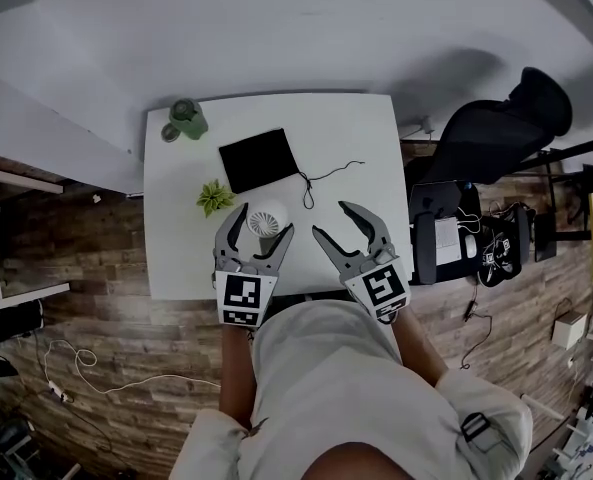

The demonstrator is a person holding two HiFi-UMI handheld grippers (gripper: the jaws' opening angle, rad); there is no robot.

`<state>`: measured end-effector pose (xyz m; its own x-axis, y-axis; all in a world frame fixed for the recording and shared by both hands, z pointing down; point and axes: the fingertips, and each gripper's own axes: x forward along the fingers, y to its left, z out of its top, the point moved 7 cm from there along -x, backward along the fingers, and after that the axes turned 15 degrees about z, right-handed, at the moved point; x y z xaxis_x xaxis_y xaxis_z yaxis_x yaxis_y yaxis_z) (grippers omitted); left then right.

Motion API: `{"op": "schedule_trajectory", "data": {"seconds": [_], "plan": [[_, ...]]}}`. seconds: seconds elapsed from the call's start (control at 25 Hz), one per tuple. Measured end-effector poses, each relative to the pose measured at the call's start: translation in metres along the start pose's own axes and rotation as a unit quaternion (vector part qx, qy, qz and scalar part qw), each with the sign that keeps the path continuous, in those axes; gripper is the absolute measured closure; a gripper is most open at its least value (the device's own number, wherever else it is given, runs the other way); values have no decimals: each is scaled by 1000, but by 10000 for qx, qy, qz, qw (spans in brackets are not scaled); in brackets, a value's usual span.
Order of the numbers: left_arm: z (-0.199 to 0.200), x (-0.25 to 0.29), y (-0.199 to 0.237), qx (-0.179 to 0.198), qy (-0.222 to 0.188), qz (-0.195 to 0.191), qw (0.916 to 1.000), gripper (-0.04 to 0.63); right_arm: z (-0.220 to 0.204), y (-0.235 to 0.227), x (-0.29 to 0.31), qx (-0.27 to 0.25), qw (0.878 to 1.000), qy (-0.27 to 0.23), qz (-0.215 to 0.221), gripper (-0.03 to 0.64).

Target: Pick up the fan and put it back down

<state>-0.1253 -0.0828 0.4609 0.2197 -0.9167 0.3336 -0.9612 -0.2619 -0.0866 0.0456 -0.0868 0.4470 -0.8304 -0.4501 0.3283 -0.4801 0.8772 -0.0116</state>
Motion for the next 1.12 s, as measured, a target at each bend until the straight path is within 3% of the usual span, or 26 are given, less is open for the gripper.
{"op": "schedule_trajectory", "data": {"seconds": [0.6, 1.12], "plan": [[-95, 25, -12, -222, 1247, -193, 9918, 239, -84, 4, 29, 706, 9932, 872, 306, 365], [-178, 49, -26, -88, 2432, -327, 9694, 241, -146, 13, 52, 883, 9798, 1684, 615, 362]]}}
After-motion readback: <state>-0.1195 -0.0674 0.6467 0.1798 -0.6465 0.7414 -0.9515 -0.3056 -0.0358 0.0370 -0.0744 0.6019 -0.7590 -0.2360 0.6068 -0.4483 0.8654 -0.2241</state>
